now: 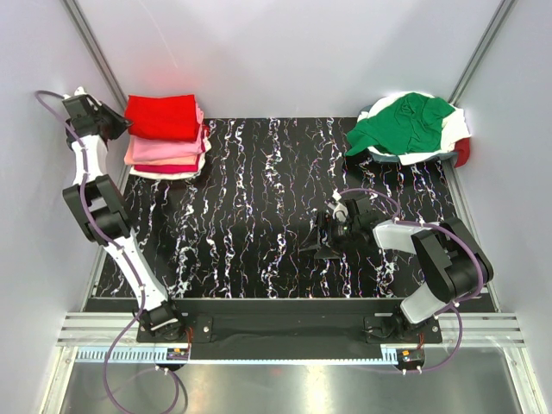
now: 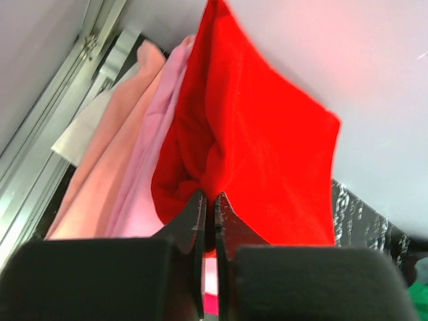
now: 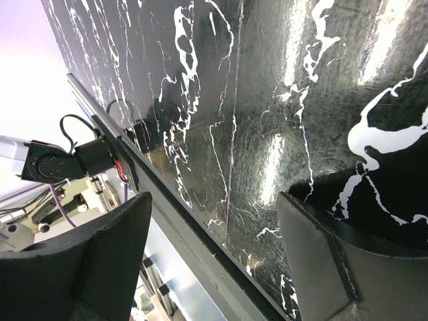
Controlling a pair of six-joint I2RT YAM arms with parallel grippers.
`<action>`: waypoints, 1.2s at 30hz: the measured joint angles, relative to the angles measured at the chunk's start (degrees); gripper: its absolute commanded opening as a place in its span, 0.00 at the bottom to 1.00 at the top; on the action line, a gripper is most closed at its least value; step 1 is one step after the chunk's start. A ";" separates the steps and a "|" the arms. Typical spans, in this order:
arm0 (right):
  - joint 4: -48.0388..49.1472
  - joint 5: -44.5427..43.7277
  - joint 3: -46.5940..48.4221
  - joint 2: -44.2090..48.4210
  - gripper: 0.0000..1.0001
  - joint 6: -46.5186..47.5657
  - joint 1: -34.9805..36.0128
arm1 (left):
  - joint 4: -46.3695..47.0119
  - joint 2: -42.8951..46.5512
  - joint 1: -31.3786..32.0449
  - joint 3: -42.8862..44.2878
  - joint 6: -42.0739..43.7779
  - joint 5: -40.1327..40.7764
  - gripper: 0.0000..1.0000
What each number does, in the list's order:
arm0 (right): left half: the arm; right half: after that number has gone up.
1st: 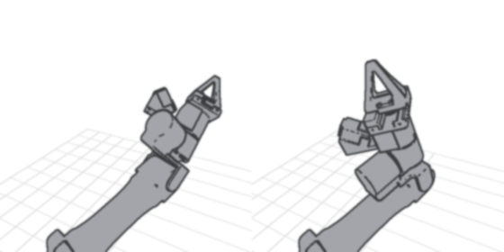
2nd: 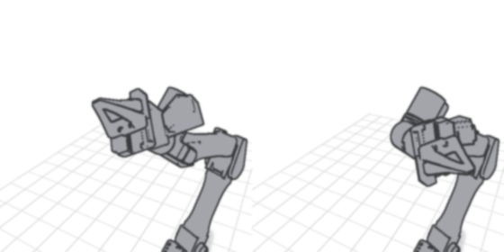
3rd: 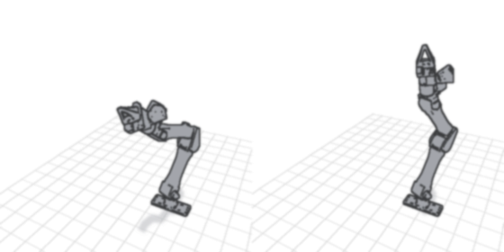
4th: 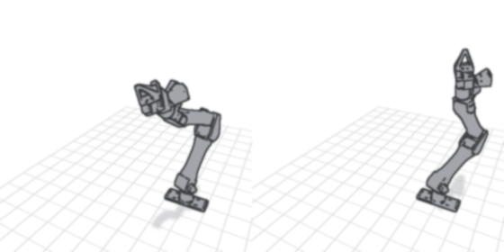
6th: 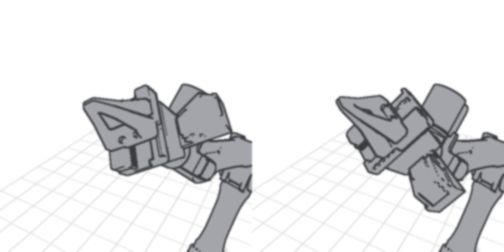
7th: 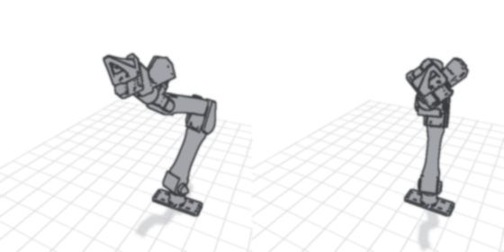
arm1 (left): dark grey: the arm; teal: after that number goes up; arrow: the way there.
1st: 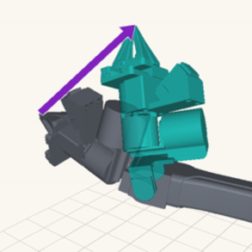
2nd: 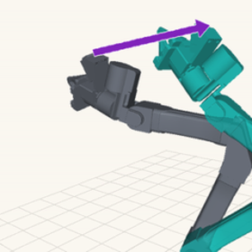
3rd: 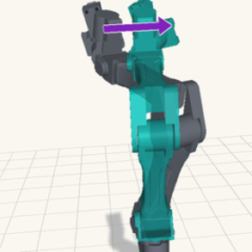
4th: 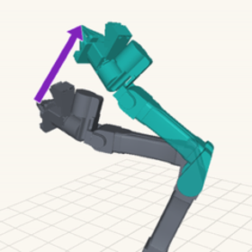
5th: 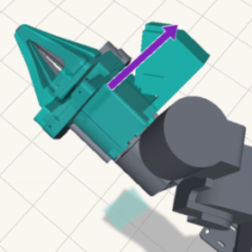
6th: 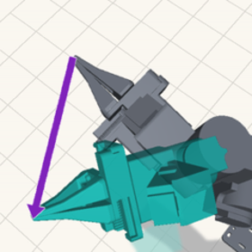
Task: Fold and stack the t-shirts
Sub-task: Neatly place the folded tshirt to the corner, then reset both grippers
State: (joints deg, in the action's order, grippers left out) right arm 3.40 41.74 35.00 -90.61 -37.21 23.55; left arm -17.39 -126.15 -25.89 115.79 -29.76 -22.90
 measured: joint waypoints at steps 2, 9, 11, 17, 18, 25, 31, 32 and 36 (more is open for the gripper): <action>0.07 0.00 0.00 0.00 0.83 0.00 -0.02 | -0.72 -0.52 -0.04 0.07 0.90 0.11 0.26; 0.26 0.02 0.00 0.00 0.83 -0.02 -0.09 | -3.61 -2.73 -0.13 0.22 2.62 1.42 0.64; 0.26 0.02 0.00 0.00 0.83 -0.04 -0.11 | -4.07 -2.69 -0.13 0.20 2.78 2.25 0.72; 0.31 0.04 -0.04 0.00 0.83 -0.07 -0.24 | -5.25 4.39 -0.11 -8.46 2.91 10.25 0.92; 0.33 0.07 -0.11 0.00 0.83 -0.09 -0.26 | -5.44 7.23 -0.09 -11.17 2.80 12.41 0.95; 0.57 0.35 -0.57 0.00 0.84 -0.20 -0.31 | -5.40 34.99 1.36 -30.95 2.43 21.57 0.99; 1.01 0.39 -0.92 0.35 0.84 -0.20 -0.31 | -7.93 57.48 4.24 -46.40 2.95 19.74 0.99; 1.03 0.39 -0.96 0.44 0.84 -0.20 -0.31 | -8.57 59.63 4.85 -48.13 2.99 18.64 0.99; 1.11 0.39 -0.98 0.61 0.85 -0.20 -0.31 | -12.90 66.58 10.36 -55.63 4.17 12.17 0.99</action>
State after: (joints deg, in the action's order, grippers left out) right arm 4.51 42.13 34.02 -90.00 -37.41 23.24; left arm -30.28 -59.57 -15.53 60.16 -25.58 -10.72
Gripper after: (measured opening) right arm 0.841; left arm 0.984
